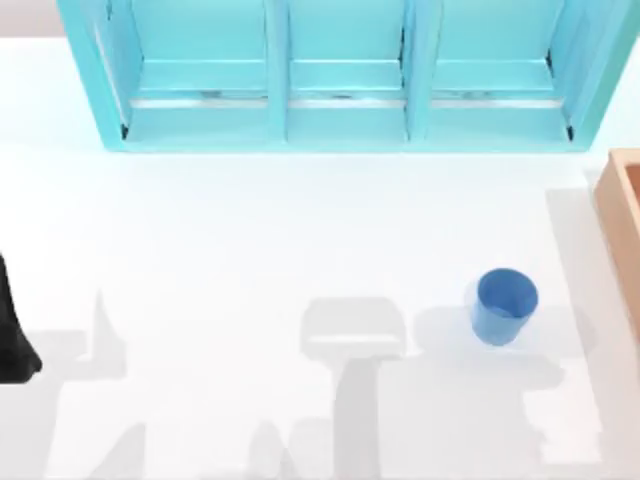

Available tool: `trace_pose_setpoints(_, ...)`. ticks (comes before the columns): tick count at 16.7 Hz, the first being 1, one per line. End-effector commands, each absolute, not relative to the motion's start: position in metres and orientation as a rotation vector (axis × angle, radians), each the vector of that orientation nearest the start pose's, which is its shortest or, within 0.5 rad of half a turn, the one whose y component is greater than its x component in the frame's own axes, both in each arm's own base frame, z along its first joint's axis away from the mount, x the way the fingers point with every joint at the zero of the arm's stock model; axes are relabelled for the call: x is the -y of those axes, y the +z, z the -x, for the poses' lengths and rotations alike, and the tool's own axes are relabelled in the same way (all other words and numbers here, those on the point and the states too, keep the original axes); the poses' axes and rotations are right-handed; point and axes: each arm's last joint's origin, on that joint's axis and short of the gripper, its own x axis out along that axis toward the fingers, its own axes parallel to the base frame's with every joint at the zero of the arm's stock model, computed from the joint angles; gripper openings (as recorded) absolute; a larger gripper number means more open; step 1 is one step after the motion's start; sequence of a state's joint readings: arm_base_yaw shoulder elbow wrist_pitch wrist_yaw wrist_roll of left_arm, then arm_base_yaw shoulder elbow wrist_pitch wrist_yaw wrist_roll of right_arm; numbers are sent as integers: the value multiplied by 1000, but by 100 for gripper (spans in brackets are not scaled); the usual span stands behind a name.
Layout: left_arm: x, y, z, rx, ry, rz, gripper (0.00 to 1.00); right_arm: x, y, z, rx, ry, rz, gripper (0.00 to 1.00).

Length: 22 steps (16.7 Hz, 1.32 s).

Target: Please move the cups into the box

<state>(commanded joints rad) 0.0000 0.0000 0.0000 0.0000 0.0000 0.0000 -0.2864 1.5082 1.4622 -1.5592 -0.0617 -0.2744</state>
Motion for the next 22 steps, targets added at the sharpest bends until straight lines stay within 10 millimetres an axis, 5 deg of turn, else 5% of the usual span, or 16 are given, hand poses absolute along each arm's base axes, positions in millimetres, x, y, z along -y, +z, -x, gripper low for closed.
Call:
trace_pose_setpoints(12,1,160,-106,0,0,0,100,-34,268,-312,-1623,2,-27,100)
trace_pose_setpoints(18,1,160,-106,0,0,0,100,-115,243,-322,-1598,-6,-10,100)
trace_pose_setpoints(22,1,160,-106,0,0,0,100,-137,236,-322,-1571,-8,-8,100)
